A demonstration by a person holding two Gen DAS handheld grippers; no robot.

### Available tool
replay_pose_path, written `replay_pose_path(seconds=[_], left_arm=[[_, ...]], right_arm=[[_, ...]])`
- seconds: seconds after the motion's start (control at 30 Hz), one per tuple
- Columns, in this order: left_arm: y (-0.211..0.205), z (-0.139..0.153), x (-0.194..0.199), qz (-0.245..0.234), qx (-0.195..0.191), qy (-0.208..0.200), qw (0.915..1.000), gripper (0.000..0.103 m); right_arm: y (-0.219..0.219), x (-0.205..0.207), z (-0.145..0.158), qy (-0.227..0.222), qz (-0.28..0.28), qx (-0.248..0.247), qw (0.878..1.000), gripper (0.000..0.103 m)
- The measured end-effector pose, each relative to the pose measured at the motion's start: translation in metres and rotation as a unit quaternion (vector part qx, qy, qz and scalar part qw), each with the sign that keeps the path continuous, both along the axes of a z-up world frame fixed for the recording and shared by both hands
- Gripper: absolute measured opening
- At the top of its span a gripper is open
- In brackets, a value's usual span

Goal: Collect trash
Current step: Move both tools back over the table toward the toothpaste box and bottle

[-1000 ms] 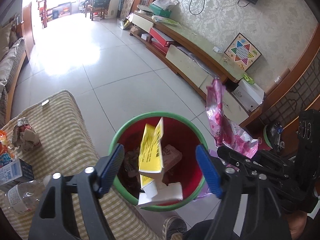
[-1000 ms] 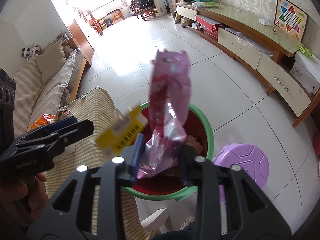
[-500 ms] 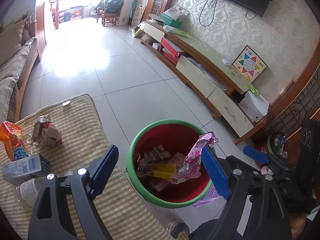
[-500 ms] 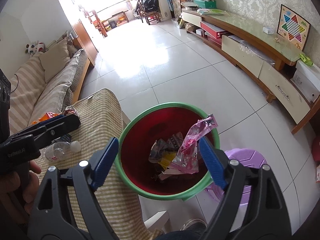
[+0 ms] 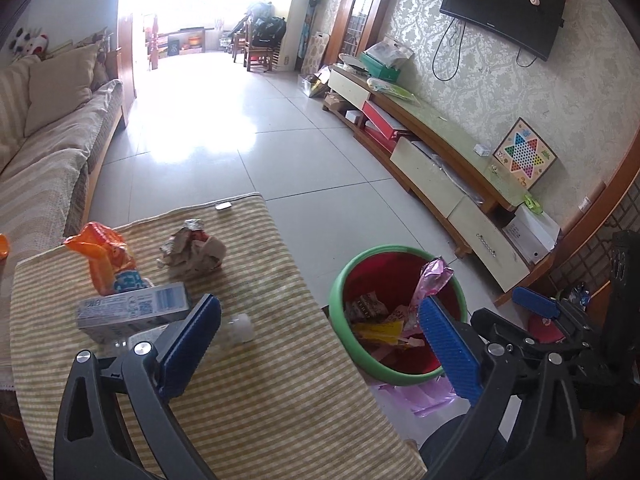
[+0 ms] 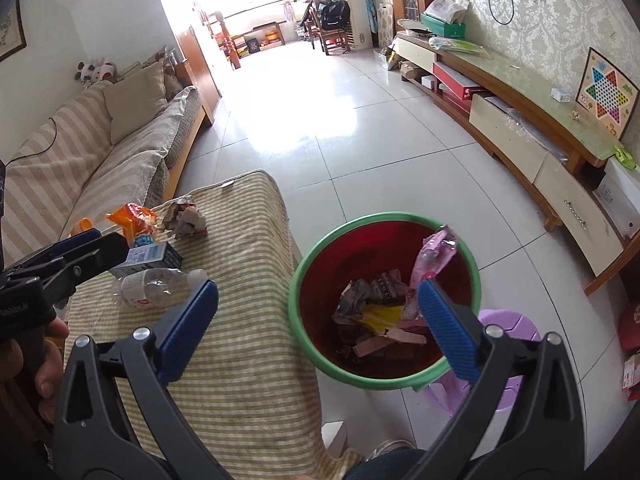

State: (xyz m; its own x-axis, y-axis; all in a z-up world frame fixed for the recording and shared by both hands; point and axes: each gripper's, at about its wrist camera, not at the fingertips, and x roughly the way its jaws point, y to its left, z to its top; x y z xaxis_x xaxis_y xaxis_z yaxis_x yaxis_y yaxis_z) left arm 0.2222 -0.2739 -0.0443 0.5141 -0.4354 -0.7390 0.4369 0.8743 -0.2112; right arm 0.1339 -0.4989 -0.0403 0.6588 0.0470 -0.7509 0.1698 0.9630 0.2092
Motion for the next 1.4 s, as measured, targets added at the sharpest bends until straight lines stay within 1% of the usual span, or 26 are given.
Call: replay_pose_path(seconds=[0.27,0.4,0.57,0.67,0.77,0.87,0.97,1.07,1.17,1.27,1.37,1.4], left_arm=[[0.089,-0.001,-0.012,0.059,-0.002,0.002,0.9983,0.095],[0.134,-0.009,-0.015,0.084,-0.002,0.016,0.9963,0.095],[0.172,-0.021,-0.012,0.096,0.011,0.024,0.9950,0.095],[0.187,-0.028,-0.002,0.094,0.017,0.031,0.9949,0.095],[0.190,-0.035,0.013,0.075,0.044,0.035,0.9956,0.095],[0.190,-0.044,0.034,0.039,0.067,0.042,0.9961,0.095],[0.182,-0.054,0.055,0.009,0.113,0.044,0.9925,0.095],[0.177,-0.063,0.076,-0.020,0.128,0.054,0.9901,0.095],[0.166,-0.072,0.095,-0.049,0.166,0.053,0.9835,0.093],[0.155,-0.076,0.111,-0.080,0.177,0.058,0.9792,0.090],[0.138,-0.088,0.119,-0.124,0.204,0.070,0.9685,0.084],[0.135,-0.094,0.122,-0.136,0.209,0.079,0.9651,0.084]], right_arm=[[0.070,0.009,0.004,0.002,0.055,-0.007,0.998,0.098],[0.103,0.015,0.003,0.005,0.080,-0.012,0.997,0.098],[0.135,0.021,-0.003,0.015,0.106,-0.020,0.994,0.098],[0.149,0.027,-0.011,0.025,0.119,-0.022,0.992,0.098],[0.160,0.033,-0.018,0.035,0.136,-0.025,0.990,0.098],[0.166,0.040,-0.026,0.045,0.144,-0.030,0.988,0.098],[0.165,0.046,-0.035,0.054,0.145,-0.027,0.988,0.098],[0.163,0.052,-0.043,0.063,0.144,-0.024,0.987,0.098],[0.165,0.056,-0.051,0.071,0.147,-0.021,0.986,0.098],[0.167,0.060,-0.058,0.077,0.153,-0.020,0.985,0.098],[0.168,0.065,-0.063,0.082,0.154,-0.017,0.984,0.098],[0.169,0.066,-0.064,0.084,0.155,-0.015,0.984,0.098]])
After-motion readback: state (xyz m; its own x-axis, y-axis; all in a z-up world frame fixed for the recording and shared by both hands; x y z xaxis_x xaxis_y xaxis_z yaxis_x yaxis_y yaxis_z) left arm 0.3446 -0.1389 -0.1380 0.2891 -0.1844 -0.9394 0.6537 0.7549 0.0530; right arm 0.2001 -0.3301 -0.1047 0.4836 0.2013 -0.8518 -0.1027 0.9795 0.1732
